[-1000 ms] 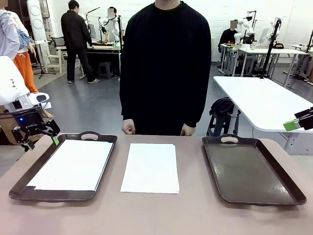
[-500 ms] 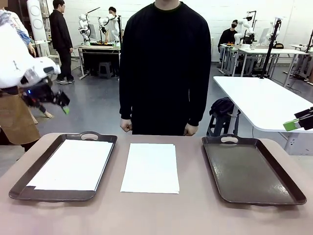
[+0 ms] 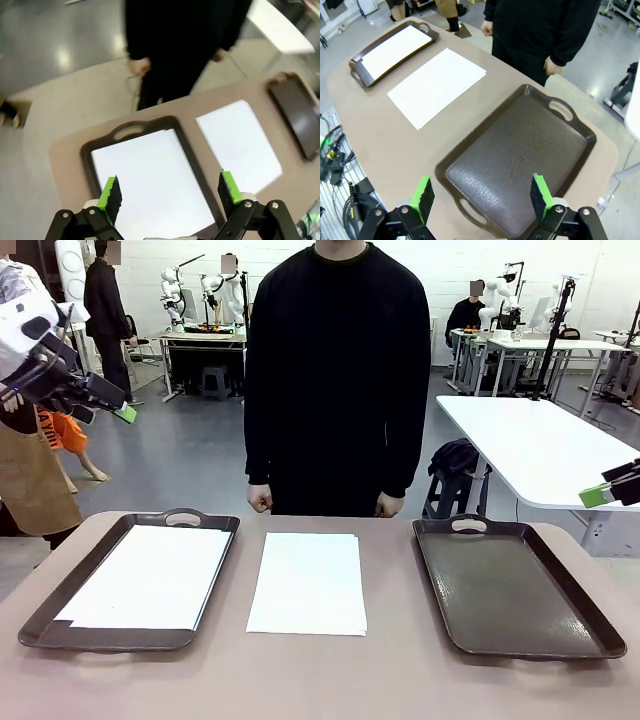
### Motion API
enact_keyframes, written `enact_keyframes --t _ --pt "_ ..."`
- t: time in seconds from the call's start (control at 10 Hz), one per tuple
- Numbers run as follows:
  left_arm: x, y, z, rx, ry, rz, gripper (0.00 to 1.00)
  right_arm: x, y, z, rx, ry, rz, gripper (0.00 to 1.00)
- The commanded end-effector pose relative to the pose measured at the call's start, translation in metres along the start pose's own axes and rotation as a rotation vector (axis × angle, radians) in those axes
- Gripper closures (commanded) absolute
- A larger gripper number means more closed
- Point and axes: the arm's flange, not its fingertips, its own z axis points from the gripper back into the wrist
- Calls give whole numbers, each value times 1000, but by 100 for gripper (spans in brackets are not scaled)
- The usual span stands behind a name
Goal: Sort the A4 documents.
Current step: Receive the A4 Paper.
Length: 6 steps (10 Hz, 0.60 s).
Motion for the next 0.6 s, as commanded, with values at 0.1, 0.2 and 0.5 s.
enact_keyframes --t 0.1,0.2,0.5 --pt "0 -8 3 -200 -6 -274 0 0 0 -2 10 -2 -1 0" --pt "0 -18 -4 -204 17 -327 0 0 0 -2 10 -2 -1 0" --pt "-6 -37 -18 -283 65 -368 0 0 0 -2 10 -2 -1 0"
